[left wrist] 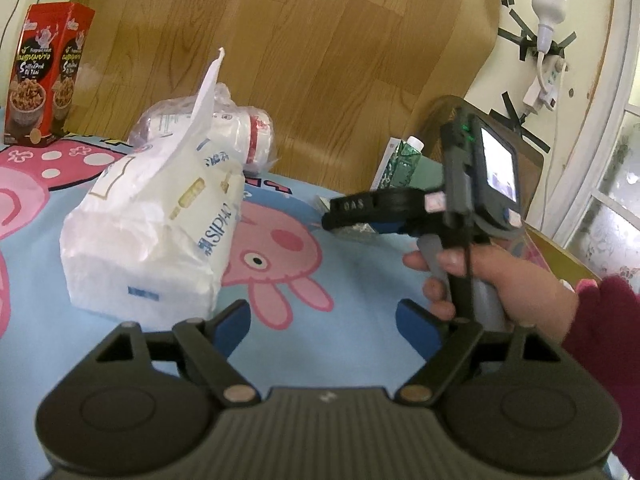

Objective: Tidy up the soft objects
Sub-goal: 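Move the right tool to the clear barcode packet on the cloth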

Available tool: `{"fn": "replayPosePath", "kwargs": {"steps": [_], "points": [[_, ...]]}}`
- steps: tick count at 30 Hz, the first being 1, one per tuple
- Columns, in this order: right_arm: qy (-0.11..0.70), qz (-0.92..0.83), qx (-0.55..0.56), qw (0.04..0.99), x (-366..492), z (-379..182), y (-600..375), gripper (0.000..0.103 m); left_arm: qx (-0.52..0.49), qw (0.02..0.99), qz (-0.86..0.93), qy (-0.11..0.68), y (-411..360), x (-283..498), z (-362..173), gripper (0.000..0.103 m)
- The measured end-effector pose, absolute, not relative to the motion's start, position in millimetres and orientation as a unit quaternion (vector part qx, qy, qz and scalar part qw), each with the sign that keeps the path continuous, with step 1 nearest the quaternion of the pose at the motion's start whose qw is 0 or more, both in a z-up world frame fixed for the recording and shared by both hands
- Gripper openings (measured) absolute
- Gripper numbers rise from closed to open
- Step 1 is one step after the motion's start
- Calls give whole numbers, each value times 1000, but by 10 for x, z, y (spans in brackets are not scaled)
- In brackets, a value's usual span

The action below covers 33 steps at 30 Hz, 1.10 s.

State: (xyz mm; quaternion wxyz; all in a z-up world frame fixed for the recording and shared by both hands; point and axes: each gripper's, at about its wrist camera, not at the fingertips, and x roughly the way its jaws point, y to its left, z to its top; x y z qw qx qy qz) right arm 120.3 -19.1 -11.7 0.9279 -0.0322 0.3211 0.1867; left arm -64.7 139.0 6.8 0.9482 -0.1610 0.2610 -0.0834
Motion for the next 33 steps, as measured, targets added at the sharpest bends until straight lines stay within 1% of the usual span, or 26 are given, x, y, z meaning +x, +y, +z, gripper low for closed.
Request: {"fn": "replayPosePath", "kwargs": {"steps": [3, 7, 16, 23, 28, 29, 31, 33], "points": [[317, 209, -39, 924, 1031, -103, -298, 60, -171, 947, -84, 259, 1423, -652, 69, 87], [315, 225, -48, 921, 771, -83, -475, 60, -183, 944, -82, 263, 1470, -632, 53, 87], [321, 273, -53, 905, -91, -41, -762, 60, -156, 942, -79, 286, 1378, -589, 40, 87], [283, 268, -87, 917, -772, -122, -1110, 60, -101, 946, -74, 299, 1196, -596, 51, 87], [274, 242, -66, 928, -1088, -173, -1360, 60, -48, 949, -69, 303, 1016, -609, 63, 87], [272, 238, -62, 930, -1135, -179, -1397, 61, -38, 950, -68, 302, 984, -616, 66, 87], [270, 232, -54, 933, -1203, -198, -1473, 65, -21, 950, -65, 304, 920, -623, 70, 86], [268, 233, -46, 934, -1239, -212, -1533, 66, -21, 948, -63, 312, 879, -627, 68, 84]]}}
